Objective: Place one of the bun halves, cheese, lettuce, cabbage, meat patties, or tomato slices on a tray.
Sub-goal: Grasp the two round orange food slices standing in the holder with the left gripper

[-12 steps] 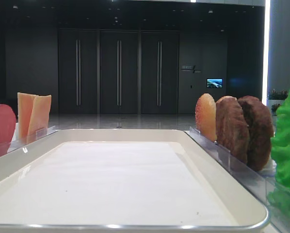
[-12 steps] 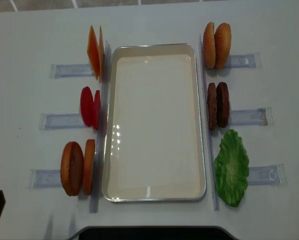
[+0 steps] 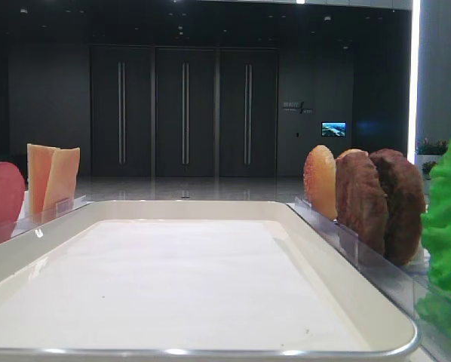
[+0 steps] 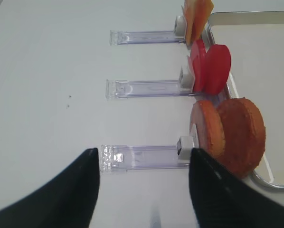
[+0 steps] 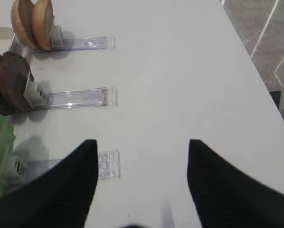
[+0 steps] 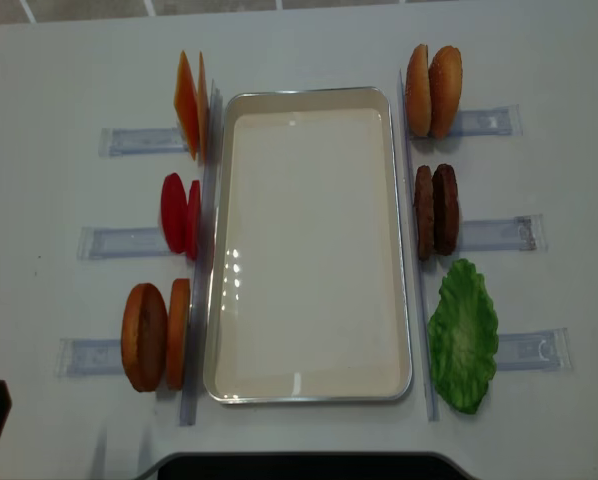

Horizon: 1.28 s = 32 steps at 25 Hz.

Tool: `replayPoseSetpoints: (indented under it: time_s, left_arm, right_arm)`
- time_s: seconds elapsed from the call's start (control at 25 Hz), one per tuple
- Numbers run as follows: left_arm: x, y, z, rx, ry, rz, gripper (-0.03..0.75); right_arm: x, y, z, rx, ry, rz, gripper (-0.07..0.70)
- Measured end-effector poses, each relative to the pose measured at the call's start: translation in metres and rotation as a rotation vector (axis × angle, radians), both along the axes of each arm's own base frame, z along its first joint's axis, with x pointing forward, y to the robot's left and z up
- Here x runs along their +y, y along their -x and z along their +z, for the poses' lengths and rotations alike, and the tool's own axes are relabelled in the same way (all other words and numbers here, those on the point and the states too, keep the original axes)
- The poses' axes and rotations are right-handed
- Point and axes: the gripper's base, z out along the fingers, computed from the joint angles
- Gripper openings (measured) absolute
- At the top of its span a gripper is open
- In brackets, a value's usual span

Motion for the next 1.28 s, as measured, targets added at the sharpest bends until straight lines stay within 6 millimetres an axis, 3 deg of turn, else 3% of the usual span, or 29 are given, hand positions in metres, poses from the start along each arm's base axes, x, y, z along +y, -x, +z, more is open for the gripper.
replayPoseSetpoints:
  time_s: [1.28]
  left_arm:
    - [0.0032,0.0001,0.0046,-0.003,-0.029,0.024,0.454]
  right_arm:
    - [0.0,0.0,0.0,0.0,0.0,0.0,0.399]
